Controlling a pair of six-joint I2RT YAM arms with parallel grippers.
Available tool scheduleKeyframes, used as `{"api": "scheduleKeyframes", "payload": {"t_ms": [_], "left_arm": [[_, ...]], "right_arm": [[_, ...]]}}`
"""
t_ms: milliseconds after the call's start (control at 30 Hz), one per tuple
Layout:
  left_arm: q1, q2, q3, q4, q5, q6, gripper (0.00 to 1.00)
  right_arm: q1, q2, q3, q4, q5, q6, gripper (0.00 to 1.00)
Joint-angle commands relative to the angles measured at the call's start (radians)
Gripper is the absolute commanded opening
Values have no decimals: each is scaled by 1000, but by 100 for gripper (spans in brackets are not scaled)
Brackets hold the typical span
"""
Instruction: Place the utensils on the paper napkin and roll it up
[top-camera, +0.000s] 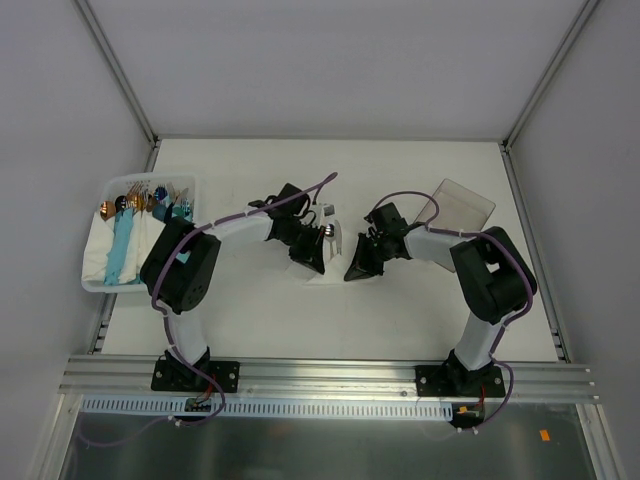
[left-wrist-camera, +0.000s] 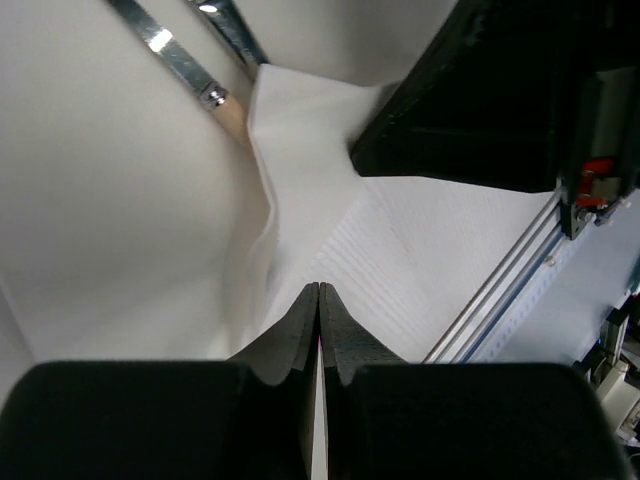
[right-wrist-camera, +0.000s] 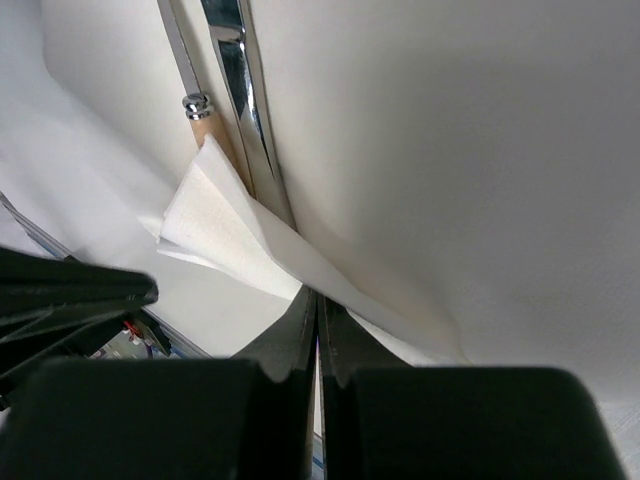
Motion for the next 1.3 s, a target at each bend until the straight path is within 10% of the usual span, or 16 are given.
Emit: {"api": "scheduleKeyframes", "payload": {"t_ms": [0,1267], "left_arm": [[-29,-54,11,-14,66,3,0],[94,55,-69,-34,52,-17,0]], "right_arm": [[7,25,-12,-37,55,-26,0],[6,19,7,-83,69,-53,0]]}}
